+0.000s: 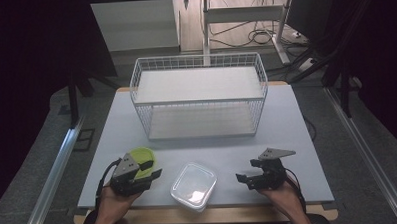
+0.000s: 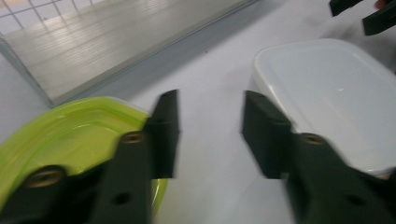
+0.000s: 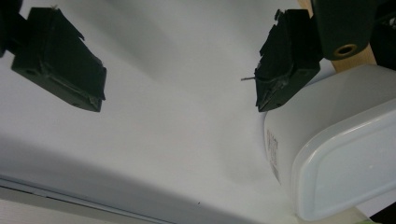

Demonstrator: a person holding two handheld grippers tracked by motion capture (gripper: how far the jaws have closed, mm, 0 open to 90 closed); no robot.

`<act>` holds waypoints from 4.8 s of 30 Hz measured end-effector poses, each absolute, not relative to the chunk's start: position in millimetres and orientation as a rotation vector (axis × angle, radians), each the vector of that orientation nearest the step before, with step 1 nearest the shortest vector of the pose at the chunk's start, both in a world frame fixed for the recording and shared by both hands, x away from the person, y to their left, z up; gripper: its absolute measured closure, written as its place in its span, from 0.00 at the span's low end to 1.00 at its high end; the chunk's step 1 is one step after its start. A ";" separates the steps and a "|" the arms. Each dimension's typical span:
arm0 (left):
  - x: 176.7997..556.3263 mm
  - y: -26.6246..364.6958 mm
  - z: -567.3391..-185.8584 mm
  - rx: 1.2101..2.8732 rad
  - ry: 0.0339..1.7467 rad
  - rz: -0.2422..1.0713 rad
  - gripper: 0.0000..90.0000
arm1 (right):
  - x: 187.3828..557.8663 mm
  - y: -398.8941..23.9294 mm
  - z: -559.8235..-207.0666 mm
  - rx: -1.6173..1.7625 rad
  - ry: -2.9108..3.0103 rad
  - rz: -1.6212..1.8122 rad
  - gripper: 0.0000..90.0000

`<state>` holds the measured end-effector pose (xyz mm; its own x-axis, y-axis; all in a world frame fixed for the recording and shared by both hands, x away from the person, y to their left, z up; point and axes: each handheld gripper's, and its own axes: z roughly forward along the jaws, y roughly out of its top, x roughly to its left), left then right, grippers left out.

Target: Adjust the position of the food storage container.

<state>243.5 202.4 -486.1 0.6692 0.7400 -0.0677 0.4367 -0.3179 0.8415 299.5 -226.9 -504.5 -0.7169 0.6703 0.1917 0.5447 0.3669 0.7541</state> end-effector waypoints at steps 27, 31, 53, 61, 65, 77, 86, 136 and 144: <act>268.5 226.4 -508.7 1.987 1.114 0.343 1.00 | 299.4 -227.6 -505.2 1.114 2.494 1.258 0.28; 271.6 235.6 -509.3 1.973 1.146 0.361 1.00 | 299.4 -227.5 -505.1 1.112 2.495 1.261 0.28; 231.8 202.7 -509.2 2.020 0.965 0.238 1.00 | 267.1 -185.7 -497.5 0.835 2.734 1.200 0.99; 213.7 187.3 -514.1 2.071 0.895 0.182 0.99 | 254.6 -165.2 -500.0 0.746 2.837 1.227 0.99; 205.8 184.0 -516.3 2.079 0.889 0.167 0.98 | 252.1 -157.1 -501.9 0.724 2.872 1.256 0.99; 205.8 180.0 -519.5 2.109 0.896 0.166 0.97 | 258.1 -129.1 -508.2 0.660 2.893 1.274 0.99; 216.5 177.7 -523.8 2.120 0.950 0.184 0.96 | 271.4 -117.2 -510.1 0.684 2.882 1.284 0.99; 297.2 142.6 -512.2 2.091 0.930 0.281 0.84 | 306.5 -188.3 -496.1 0.944 2.555 1.160 0.84; 283.6 150.2 -506.4 2.067 0.896 0.345 0.50 | 305.4 -199.7 -490.4 0.917 2.493 1.192 0.57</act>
<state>283.6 150.2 -506.4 0.7070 0.7035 -0.0721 0.4737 -0.3954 0.7870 305.4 -199.7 -490.4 -0.7777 0.6259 0.0590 0.4389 0.4734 0.7638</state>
